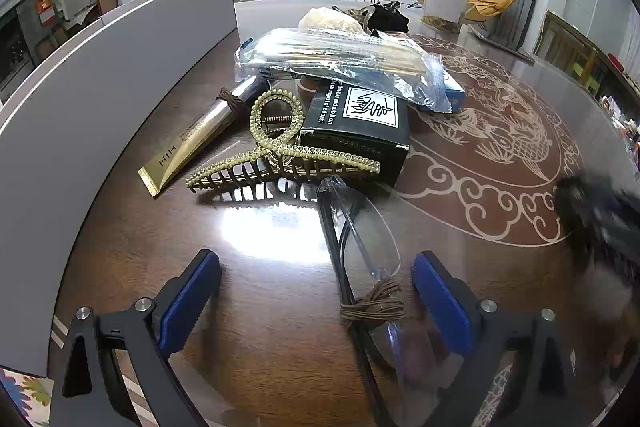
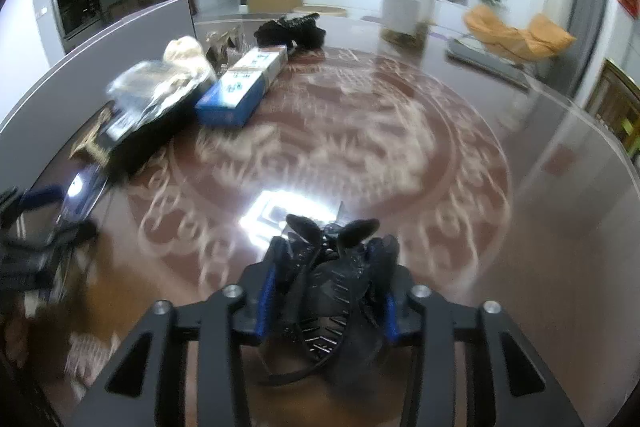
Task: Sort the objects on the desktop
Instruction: 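Grasp the black mesh hair bow with the right tool while the left tool hovers over the eyeglasses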
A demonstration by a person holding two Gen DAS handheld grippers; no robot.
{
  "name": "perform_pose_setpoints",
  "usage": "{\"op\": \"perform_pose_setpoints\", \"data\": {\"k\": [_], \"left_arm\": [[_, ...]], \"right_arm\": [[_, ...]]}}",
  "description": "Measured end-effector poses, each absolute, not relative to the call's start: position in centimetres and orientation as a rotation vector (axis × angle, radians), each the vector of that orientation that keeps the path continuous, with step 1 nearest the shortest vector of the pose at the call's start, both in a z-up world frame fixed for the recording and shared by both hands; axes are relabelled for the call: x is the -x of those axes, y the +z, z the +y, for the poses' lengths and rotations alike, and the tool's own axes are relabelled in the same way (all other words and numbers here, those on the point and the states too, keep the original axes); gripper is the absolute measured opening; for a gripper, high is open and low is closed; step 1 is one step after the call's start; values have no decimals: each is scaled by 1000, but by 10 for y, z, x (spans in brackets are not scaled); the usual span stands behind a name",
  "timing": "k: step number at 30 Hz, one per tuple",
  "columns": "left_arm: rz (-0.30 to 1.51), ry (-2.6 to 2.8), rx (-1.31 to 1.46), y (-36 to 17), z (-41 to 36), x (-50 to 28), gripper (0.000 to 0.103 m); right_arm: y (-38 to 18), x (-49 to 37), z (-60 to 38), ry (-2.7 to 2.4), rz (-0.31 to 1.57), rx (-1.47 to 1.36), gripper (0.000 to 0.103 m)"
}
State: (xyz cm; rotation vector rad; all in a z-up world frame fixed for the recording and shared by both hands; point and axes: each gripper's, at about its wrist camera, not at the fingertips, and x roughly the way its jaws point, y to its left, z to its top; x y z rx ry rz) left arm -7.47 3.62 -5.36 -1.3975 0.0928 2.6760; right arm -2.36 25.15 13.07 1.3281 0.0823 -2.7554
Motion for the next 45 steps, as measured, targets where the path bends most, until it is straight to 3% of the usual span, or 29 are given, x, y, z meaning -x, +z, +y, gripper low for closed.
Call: {"op": "perform_pose_setpoints", "data": {"k": [1, 3, 45], "left_arm": [[96, 2672, 1404, -54, 37, 75, 103], [96, 2672, 1404, -54, 37, 74, 103], [96, 2675, 1405, -55, 37, 74, 103]], "right_arm": [[129, 20, 251, -2765, 73, -1357, 77], [125, 19, 251, -2756, 68, -1402, 100], [123, 22, 252, -2760, 60, -1417, 103]]}}
